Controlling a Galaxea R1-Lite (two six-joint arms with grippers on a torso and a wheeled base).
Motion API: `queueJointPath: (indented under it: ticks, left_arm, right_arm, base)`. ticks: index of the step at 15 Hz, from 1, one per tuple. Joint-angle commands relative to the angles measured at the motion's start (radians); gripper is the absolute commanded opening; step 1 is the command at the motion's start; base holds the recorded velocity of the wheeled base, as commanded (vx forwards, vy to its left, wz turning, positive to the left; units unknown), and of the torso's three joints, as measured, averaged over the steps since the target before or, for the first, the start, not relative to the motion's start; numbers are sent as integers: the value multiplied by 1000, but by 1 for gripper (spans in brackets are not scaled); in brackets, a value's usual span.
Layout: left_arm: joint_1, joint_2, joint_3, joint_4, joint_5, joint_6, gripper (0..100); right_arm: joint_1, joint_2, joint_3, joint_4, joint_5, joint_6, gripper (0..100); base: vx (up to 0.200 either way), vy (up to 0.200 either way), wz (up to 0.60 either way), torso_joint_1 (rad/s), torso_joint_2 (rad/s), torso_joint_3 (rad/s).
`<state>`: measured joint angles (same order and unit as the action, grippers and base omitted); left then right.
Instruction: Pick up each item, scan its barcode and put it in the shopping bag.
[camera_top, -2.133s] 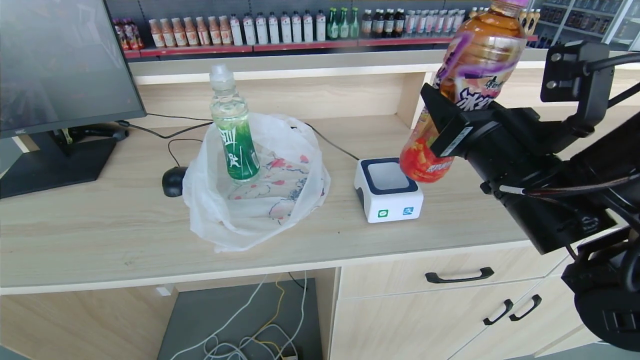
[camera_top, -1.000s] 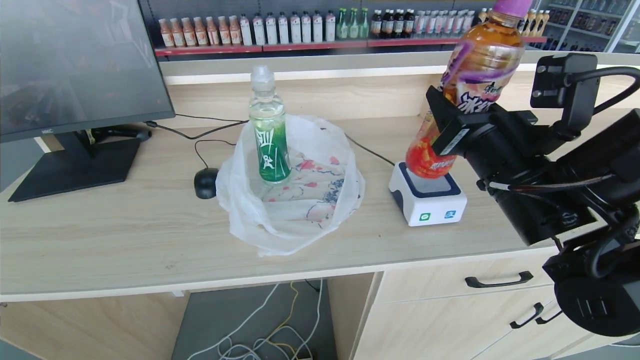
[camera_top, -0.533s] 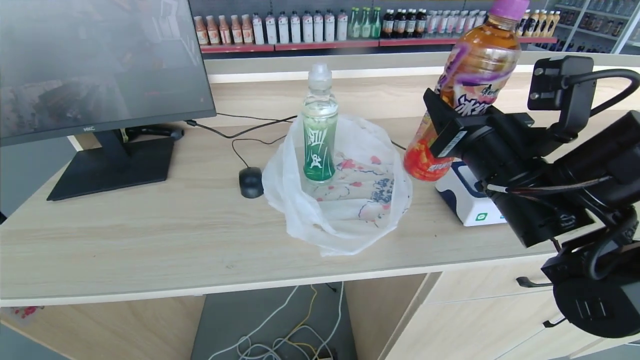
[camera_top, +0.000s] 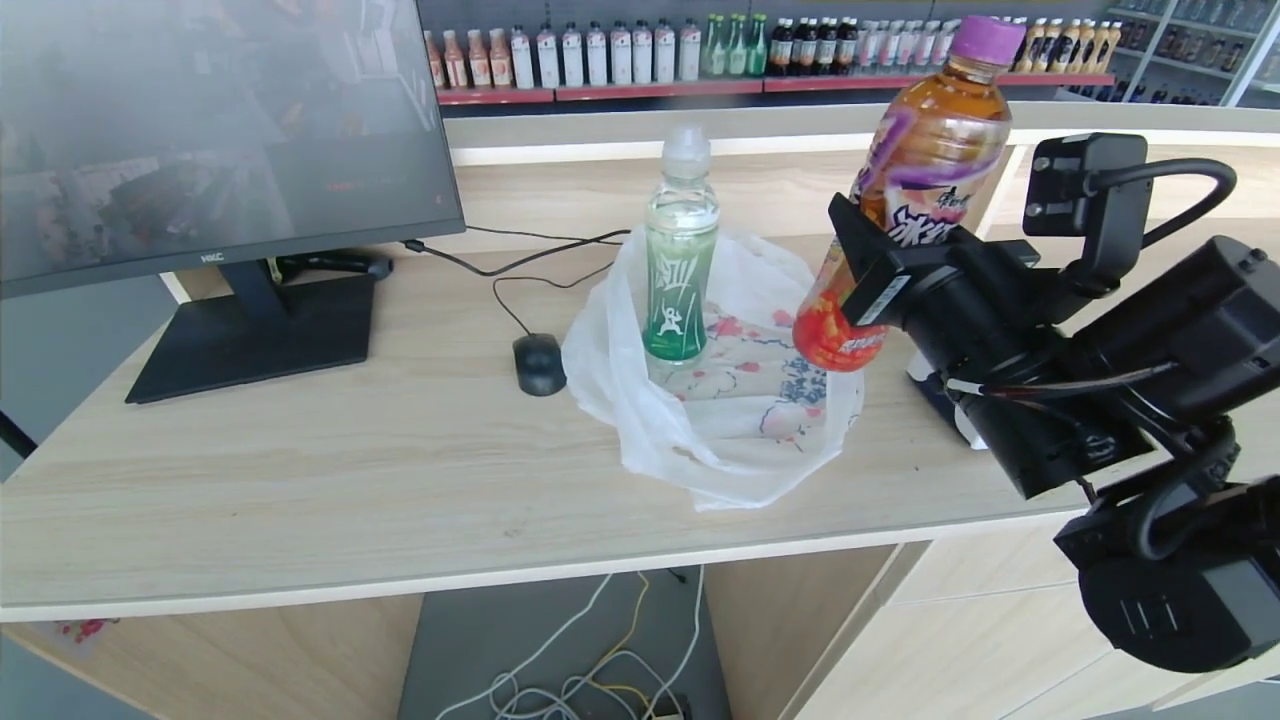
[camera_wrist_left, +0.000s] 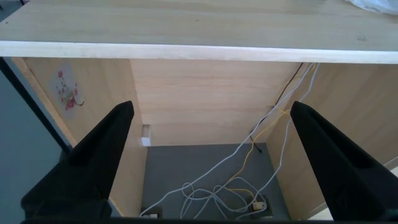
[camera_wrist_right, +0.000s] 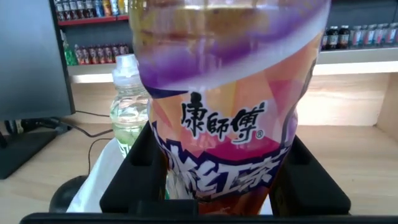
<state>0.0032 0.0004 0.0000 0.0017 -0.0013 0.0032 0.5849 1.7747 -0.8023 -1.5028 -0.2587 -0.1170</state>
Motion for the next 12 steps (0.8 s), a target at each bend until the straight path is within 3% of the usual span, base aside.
queueJointPath:
  ticks: [1,12]
  left_arm:
    - [0,0,0,0,0,0,100]
    - [0,0,0,0,1,0,100]
  right_arm:
    - [-2,40,-21,-1,-1,5,0]
    - [-62,247,-198,-1,7,30,0]
  base:
    - [0,0,0,0,0,0]
    - [0,0,0,0,0,0]
